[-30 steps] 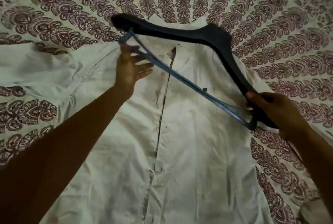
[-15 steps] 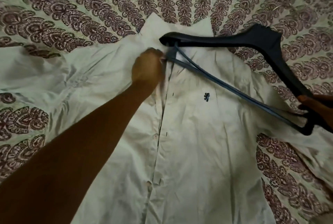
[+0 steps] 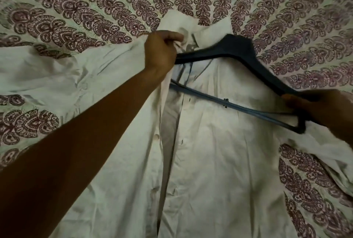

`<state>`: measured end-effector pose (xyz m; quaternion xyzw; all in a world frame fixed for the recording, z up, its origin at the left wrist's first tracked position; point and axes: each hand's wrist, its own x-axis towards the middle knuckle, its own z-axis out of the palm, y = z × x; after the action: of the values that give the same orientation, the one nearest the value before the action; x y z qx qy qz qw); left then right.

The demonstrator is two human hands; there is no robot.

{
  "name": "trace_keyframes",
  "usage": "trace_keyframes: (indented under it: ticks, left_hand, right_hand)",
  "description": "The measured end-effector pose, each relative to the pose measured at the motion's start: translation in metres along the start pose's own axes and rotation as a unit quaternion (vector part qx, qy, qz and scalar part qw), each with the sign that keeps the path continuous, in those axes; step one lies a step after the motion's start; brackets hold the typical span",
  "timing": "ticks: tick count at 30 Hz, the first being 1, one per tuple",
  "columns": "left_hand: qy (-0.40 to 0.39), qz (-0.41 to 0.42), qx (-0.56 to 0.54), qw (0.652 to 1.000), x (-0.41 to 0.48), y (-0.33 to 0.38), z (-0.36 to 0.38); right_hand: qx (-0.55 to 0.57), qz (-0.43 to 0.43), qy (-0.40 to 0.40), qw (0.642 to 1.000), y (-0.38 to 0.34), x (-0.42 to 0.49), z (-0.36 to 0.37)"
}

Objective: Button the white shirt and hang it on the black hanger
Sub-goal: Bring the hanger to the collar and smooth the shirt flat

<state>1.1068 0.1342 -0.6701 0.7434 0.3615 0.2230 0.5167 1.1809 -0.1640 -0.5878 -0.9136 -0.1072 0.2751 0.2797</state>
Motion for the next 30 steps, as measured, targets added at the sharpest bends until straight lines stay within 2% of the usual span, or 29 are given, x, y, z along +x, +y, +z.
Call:
trace_keyframes:
  ticks: [1,5,7,10,11,13,14,15,16,19,20,21,22,23,24,26,28,29,30]
  left_hand:
    - [-0.015,0.019,-0.007,1.000,-0.002,0.001,0.004]
    - [-0.050,0.067,-0.018,0.996,-0.014,0.000,0.008]
    - [-0.060,0.084,0.000,0.995,-0.015,-0.009,0.005]
    - [-0.127,0.149,0.083,0.977,-0.012,-0.025,0.000]
    - [-0.143,0.203,0.166,0.955,-0.012,-0.031,0.000]
    - [-0.142,0.337,0.335,0.869,-0.013,-0.037,0.005]
    - [-0.154,0.379,0.362,0.838,-0.013,-0.039,0.009]
    - [-0.170,0.393,0.365,0.827,-0.013,-0.037,0.014]
    - [-0.181,0.382,0.358,0.832,-0.014,-0.035,0.018]
    - [-0.163,0.329,0.282,0.886,-0.012,-0.032,0.026]
    - [-0.145,0.331,0.247,0.899,-0.013,-0.031,0.028]
    - [-0.127,0.335,0.216,0.908,-0.014,-0.030,0.029]
    - [-0.113,0.333,0.195,0.915,-0.014,-0.027,0.029]
    - [-0.106,0.329,0.182,0.921,-0.014,-0.025,0.029]
    - [-0.104,0.324,0.176,0.924,-0.013,-0.024,0.029]
    - [-0.107,0.321,0.166,0.926,-0.011,-0.024,0.028]
    - [-0.113,0.317,0.153,0.929,-0.012,-0.022,0.024]
    - [-0.117,0.313,0.148,0.931,-0.014,-0.021,0.023]
    - [-0.120,0.310,0.147,0.932,-0.014,-0.019,0.022]
  right_hand:
    - [-0.019,0.028,-0.001,0.999,-0.018,0.012,0.014]
    - [-0.049,-0.051,0.021,0.997,-0.044,0.068,0.056]
    - [-0.069,-0.074,0.030,0.994,-0.059,0.087,0.063]
    - [-0.103,-0.100,0.049,0.988,-0.080,0.110,0.058]
    - [-0.100,-0.100,0.045,0.989,-0.084,0.116,0.055]
    - [-0.080,-0.099,0.026,0.991,-0.091,0.126,0.051]
    - [-0.068,-0.094,0.016,0.993,-0.093,0.131,0.049]
    - [-0.056,-0.092,0.018,0.994,-0.095,0.134,0.048]
    - [-0.033,-0.081,0.022,0.996,-0.096,0.136,0.047]
    - [0.128,-0.016,0.064,0.990,-0.085,0.140,0.044]
    - [0.207,0.016,0.089,0.974,-0.078,0.137,0.044]
    - [0.308,0.050,0.113,0.943,-0.070,0.132,0.048]
    - [0.341,0.057,0.138,0.928,-0.063,0.124,0.054]
    - [0.317,0.061,0.168,0.931,-0.056,0.117,0.067]
    - [0.250,0.042,0.182,0.950,-0.055,0.108,0.087]
    - [0.104,-0.041,0.212,0.971,-0.055,0.092,0.135]
    - [0.015,-0.158,0.166,0.973,-0.065,0.080,0.177]
    - [-0.072,-0.168,0.134,0.974,-0.071,0.080,0.193]
    - [-0.148,-0.166,0.145,0.964,-0.075,0.081,0.202]
